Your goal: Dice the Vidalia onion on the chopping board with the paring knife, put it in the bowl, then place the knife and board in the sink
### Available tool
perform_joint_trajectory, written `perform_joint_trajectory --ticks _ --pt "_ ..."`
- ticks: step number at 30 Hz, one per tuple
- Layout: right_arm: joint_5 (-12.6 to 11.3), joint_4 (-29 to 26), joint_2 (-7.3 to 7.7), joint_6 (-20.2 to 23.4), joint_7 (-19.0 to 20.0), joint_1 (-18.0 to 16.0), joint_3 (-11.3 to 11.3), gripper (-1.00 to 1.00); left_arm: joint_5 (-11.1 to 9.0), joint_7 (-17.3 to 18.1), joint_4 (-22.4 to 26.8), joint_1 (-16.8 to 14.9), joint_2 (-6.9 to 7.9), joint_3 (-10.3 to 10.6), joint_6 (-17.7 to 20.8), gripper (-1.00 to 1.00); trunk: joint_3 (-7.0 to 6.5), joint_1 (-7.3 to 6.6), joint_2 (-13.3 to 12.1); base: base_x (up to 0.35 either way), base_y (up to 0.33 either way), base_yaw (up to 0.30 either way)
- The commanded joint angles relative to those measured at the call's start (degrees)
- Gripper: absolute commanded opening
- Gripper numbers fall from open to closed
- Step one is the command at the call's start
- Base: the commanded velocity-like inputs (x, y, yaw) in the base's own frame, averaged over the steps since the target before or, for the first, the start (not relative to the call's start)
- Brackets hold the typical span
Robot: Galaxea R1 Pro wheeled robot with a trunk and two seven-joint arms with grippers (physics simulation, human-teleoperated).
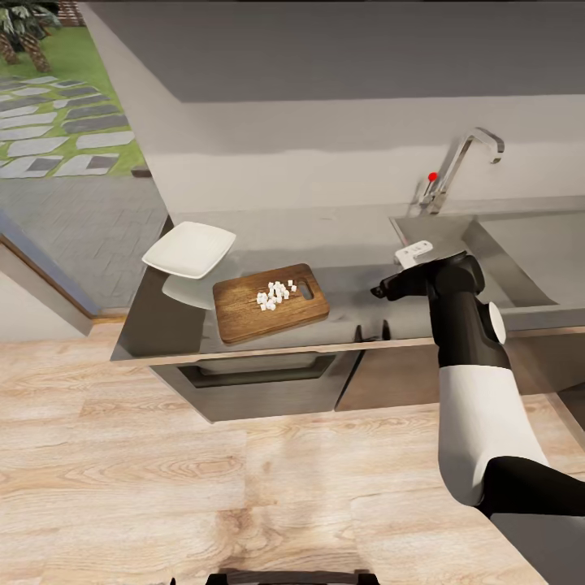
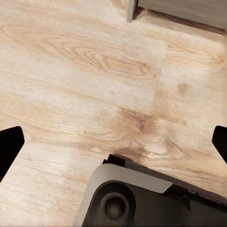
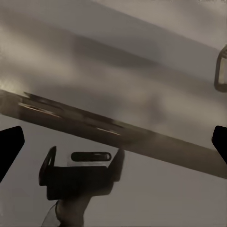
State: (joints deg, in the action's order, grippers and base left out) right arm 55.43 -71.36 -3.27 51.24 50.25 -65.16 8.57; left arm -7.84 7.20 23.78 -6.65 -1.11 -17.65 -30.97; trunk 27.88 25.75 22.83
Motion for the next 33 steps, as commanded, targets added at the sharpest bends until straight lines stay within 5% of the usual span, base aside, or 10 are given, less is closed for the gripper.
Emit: perform_joint_trajectory --ticks 1,18,27,33 --pt "0.57 -0.07 -0.15 0.06 0.62 -0.06 0.13 1.00 -0.60 0.60 -0.11 -0.03 -0.03 -0.20 -0.04 1.00 0.08 0.03 0.09 0.000 0.000 0.000" --pt "0.44 -1.21 -0.68 0.25 0.61 -0.06 0.18 1.00 -0.58 0.63 -1.63 -0.03 0.25 -0.19 0.06 1.00 0.08 0.03 0.09 0.050 0.051 0.000" --pt "0.51 -1.16 -6.60 0.27 0.30 -0.06 0.23 1.00 -0.50 0.36 -1.80 -0.03 0.67 -0.66 0.45 1.00 0.08 0.03 0.09 0.002 0.002 0.000" --pt "-0.31 -1.10 -6.73 0.19 0.44 -0.06 0.78 1.00 -0.37 0.56 -3.24 -0.03 0.63 0.02 0.45 1.00 0.08 0.03 0.09 0.000 0.000 0.000"
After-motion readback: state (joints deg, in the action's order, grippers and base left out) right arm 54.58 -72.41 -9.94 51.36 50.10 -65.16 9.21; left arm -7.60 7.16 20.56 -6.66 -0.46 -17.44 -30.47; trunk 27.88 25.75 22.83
